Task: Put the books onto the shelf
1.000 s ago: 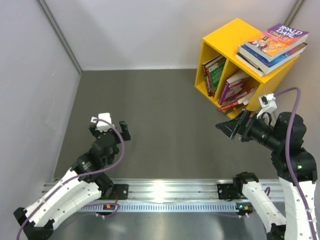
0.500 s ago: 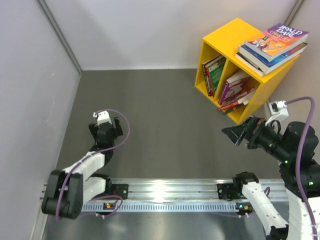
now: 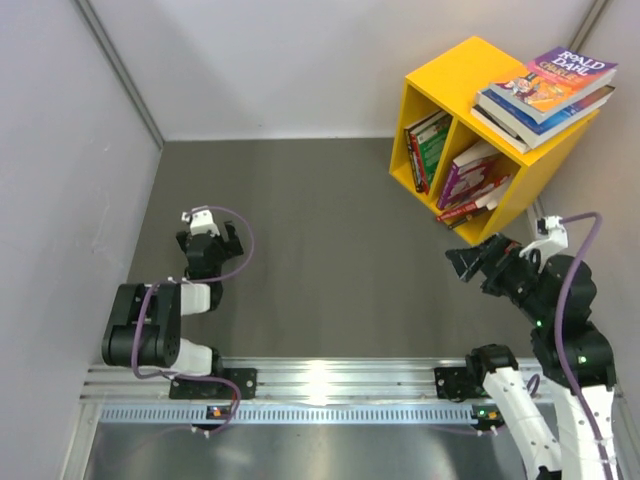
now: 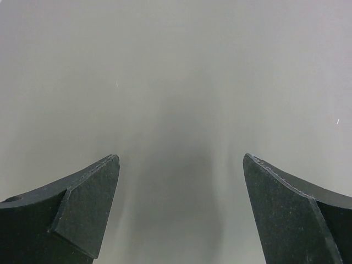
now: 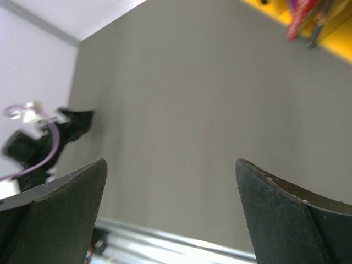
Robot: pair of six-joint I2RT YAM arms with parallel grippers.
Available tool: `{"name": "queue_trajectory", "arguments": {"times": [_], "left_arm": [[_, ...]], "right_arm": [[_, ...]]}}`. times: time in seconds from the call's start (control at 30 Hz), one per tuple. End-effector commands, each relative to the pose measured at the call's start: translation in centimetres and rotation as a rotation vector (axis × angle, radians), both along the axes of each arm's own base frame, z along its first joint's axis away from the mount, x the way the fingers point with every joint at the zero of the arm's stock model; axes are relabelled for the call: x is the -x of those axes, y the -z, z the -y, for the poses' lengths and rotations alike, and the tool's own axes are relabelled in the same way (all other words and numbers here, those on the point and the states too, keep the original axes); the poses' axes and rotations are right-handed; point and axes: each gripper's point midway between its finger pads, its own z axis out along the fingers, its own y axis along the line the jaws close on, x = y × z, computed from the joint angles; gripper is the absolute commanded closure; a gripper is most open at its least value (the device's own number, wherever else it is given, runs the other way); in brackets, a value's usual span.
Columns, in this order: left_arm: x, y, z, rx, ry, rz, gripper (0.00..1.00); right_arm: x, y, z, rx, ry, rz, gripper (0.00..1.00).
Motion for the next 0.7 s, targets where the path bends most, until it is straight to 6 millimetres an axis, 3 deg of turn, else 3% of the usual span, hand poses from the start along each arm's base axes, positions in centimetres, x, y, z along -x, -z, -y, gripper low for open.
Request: {"name": "queue_trajectory", "arguments": {"times": [0.0, 0.03, 0.13, 0.2, 0.23, 0.3, 0.33, 0.37, 0.4, 0.43, 0.5, 0.53, 0.6, 0.63, 0.67], "left_arm": [[-2.7, -3.9, 0.5, 0.01, 0.085, 0.163, 0.01], [-2.5, -2.9, 0.6, 0.013, 0.095, 0.142, 0.01], [-2.1, -2.5, 0.7, 0.001, 0.105, 0.211, 0.01], [-2.3, -2.1, 0.8, 0.006, 0.112, 0.182, 0.01], [-2.4, -2.3, 0.8, 0.006, 0.112, 0.185, 0.02], [-2.3, -2.3, 0.8, 0.0, 0.115, 0.192, 0.01], [-2.3, -2.3, 1.0, 0.002, 0.126, 0.19, 0.01], [-2.6, -2.4, 1.2, 0.0, 0.136, 0.188, 0.01], [-2.7, -2.3, 1.3, -0.016, 0.154, 0.178, 0.01], [-2.8, -1.9, 2.4, -0.01, 0.216, 0.162, 0.01], [-2.8, -2.1, 2.4, -0.011, 0.218, 0.168, 0.01], [-2.8, -2.1, 2.4, -0.012, 0.217, 0.168, 0.01], [-2.8, -2.0, 2.4, -0.012, 0.217, 0.167, 0.01], [-2.8, -2.0, 2.4, -0.012, 0.217, 0.165, 0.01], [-2.8, -2.1, 2.4, -0.011, 0.217, 0.168, 0.01]], "right_arm": [[-4.1, -1.4, 2.3, 0.102, 0.12, 0.111, 0.0], [-4.8, -0.4, 2.6, 0.133, 0.124, 0.082, 0.0], [-7.4, 3.3, 3.5, 0.234, 0.14, -0.026, 0.0], [-9.5, 4.5, 4.7, 0.292, 0.2, -0.017, 0.0], [-10.1, 6.9, 5.1, 0.312, 0.214, -0.042, 0.0], [-12.2, 6.5, 5.1, 0.366, 0.204, 0.107, 0.0], [-12.3, 10.3, 5.2, 0.439, 0.164, 0.092, 0.0], [-12.5, 11.3, 4.8, 0.457, 0.129, 0.13, 0.0], [-13.6, 10.1, 4.7, 0.458, 0.145, 0.252, 0.0], [-13.2, 13.7, 4.9, 0.483, 0.136, 0.218, 0.0], [-13.5, 14.4, 6.4, 0.487, 0.23, 0.249, 0.0], [-13.9, 13.7, 7.4, 0.496, 0.299, 0.277, 0.0], [-14.4, 15.1, 7.5, 0.564, 0.273, 0.301, 0.0], [-14.6, 14.8, 7.8, 0.597, 0.286, 0.356, 0.0], [-14.8, 16.1, 8.3, 0.613, 0.298, 0.32, 0.0]]}}
